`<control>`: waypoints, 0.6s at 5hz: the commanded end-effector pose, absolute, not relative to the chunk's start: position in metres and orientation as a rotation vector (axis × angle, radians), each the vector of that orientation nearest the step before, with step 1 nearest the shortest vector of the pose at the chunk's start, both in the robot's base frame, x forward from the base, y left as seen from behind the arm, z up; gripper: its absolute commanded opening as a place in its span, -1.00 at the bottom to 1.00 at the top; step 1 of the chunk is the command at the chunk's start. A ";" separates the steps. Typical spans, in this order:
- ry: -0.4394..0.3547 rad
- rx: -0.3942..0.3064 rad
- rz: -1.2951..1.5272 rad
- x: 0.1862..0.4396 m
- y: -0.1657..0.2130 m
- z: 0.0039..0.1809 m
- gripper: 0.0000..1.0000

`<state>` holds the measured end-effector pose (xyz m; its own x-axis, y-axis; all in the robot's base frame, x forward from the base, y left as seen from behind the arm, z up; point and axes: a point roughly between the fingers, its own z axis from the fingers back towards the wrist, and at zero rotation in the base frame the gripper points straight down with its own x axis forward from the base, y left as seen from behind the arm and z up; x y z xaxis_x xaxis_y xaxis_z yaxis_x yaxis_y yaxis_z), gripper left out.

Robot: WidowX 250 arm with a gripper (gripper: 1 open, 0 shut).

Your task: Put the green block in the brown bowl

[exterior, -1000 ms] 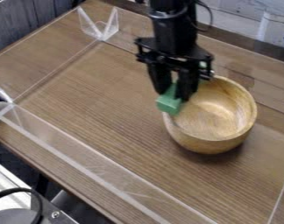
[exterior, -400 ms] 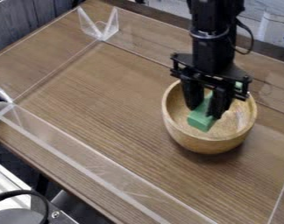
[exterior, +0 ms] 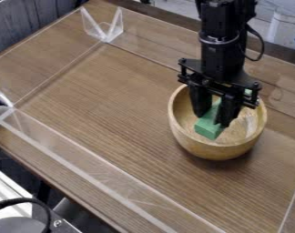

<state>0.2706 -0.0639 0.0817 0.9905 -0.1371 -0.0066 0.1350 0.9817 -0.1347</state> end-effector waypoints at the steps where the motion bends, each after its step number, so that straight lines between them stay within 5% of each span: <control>1: -0.037 -0.139 -0.144 0.282 -0.065 0.095 -1.00; 3: -0.025 -0.140 -0.145 0.283 -0.063 0.094 -1.00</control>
